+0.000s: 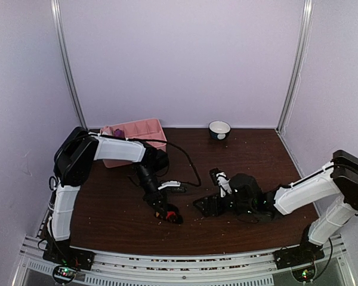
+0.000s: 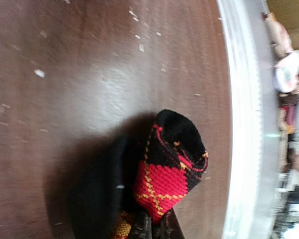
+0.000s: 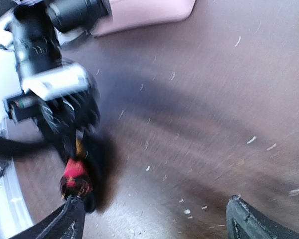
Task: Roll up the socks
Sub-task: Roll the sock at the center of the board.
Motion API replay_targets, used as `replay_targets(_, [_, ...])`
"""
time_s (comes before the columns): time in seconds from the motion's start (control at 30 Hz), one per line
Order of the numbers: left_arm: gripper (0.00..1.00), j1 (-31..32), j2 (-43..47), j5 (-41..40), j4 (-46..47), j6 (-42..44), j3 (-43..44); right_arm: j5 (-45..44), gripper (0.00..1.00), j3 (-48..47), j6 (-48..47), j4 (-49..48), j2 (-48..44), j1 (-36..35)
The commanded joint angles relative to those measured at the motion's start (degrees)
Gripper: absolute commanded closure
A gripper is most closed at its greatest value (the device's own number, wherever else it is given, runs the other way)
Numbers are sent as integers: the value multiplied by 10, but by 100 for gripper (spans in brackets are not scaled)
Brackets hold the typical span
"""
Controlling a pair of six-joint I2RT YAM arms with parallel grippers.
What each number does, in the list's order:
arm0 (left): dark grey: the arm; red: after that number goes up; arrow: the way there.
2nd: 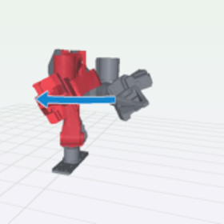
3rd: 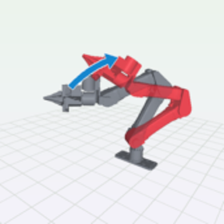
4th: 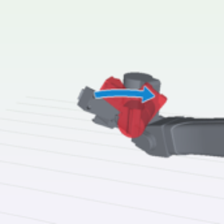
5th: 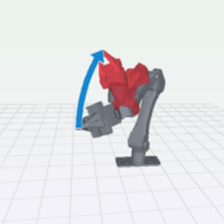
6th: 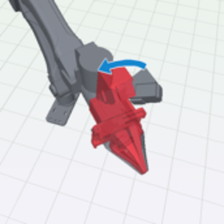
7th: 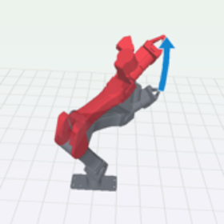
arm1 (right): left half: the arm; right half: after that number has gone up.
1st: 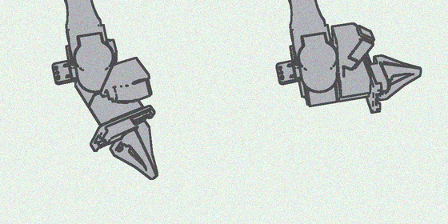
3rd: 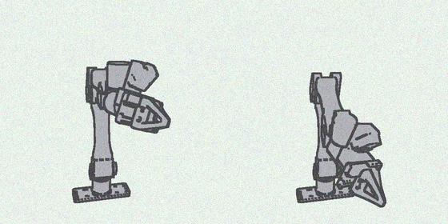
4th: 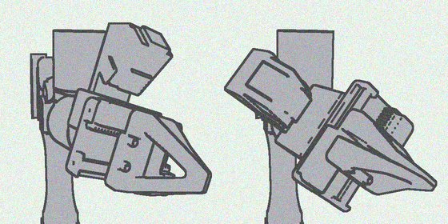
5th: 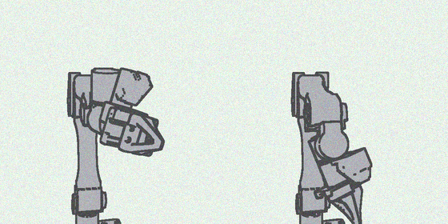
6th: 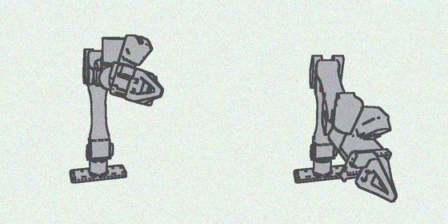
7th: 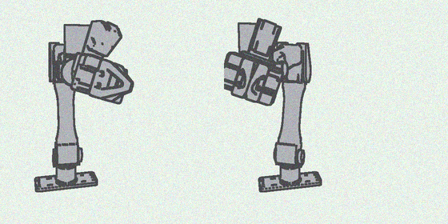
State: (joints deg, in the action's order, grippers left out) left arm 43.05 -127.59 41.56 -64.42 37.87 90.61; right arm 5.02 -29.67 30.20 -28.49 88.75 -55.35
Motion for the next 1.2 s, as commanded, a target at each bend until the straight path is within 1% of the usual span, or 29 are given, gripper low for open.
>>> replay_targets(0.0, [100,0,-79,-2,-94,32,-4,-286,0,-16,-18,151,-54,-18])
replay_targets(0.03, [100,0,-83,1,-100,36,-1,-334,0,-16,30,183,-65,-17])
replay_targets(0.07, [100,1,-84,3,-101,38,1,-329,0,3,58,172,-83,-7])
replay_targets(0.1, [100,0,-85,3,-101,38,1,-283,0,46,84,110,-105,12])
replay_targets(0.13, [100,1,-86,3,-100,37,3,-237,0,94,105,-21,-125,35])
replay_targets(0.17, [100,0,-86,1,-97,34,4,-195,0,138,101,-122,-134,40])
replay_targets(0.2, [100,0,-86,-3,-91,29,2,-160,0,165,59,-201,-133,30])
replay_targets(0.23, [100,1,-86,-7,-86,24,1,-154,0,171,14,-229,-125,8])
replay_targets(0.27, [100,1,-87,-14,-79,18,1,-152,0,157,-37,-204,-117,-17])
replay_targets(0.33, [100,0,-91,-31,-69,6,2,-131,0,91,-129,-103,-90,-58])
replay_targets(0.37, [100,0,-91,-44,-60,-3,1,-93,0,69,-162,-72,-70,-71])
replay_targets(0.4, [100,0,-90,-56,-50,-13,0,-69,0,55,-188,-60,-50,-83])
replay_targets(0.47, [100,0,-88,-74,-35,-27,-3,-24,0,43,-230,-67,-20,-107])
replay_targets(0.57, [100,0,-85,-92,-18,-41,-7,-21,0,31,-287,-102,1,-149])
replay_targets(0.77, [100,2,-87,-115,-13,-46,-3,-16,1,-96,-395,11,72,-196])
replay_targets(0.87, [100,2,-88,-121,-9,-49,-3,-20,7,-140,-442,46,104,-198])
replay_targets(0.93, [100,2,-89,-126,-7,-51,-2,-20,14,-168,-468,74,121,-197])
replay_targets(1.07, [100,2,-90,-130,-8,-53,3,0,33,-211,-498,131,159,-184])
replay_targets(1.17, [100,2,-91,-127,-11,-51,7,14,38,-216,-501,132,174,-170])
